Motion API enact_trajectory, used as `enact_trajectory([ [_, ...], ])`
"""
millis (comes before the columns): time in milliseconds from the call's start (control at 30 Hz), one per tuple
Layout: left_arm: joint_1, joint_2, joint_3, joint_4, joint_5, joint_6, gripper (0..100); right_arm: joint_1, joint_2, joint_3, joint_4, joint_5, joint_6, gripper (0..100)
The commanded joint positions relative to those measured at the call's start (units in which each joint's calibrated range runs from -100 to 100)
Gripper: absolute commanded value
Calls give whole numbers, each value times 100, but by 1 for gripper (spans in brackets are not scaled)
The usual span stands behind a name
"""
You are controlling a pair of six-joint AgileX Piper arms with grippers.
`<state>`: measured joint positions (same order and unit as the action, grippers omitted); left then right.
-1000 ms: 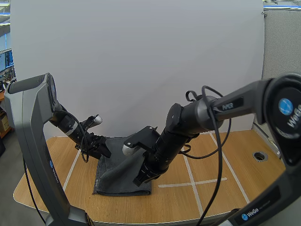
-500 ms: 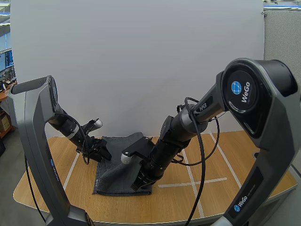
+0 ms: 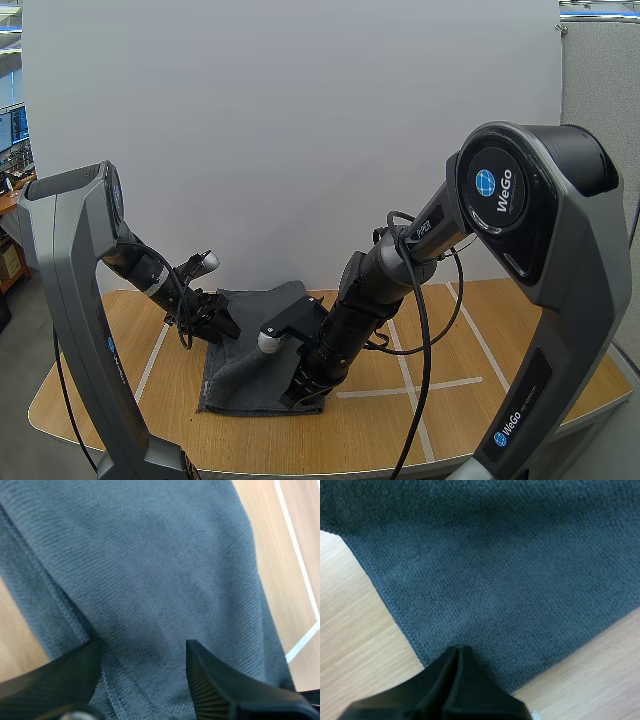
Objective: Fold the towel
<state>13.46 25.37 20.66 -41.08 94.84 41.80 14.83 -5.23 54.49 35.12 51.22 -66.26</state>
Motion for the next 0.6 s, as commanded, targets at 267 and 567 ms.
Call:
enact_trajectory([
  [267, -14, -17, -45, -152, 516, 50, 75, -25, -31, 20, 14, 14, -46, 0],
  [567, -177, -17, -45, -102, 492, 49, 75, -25, -31, 20, 14, 88, -46, 0],
])
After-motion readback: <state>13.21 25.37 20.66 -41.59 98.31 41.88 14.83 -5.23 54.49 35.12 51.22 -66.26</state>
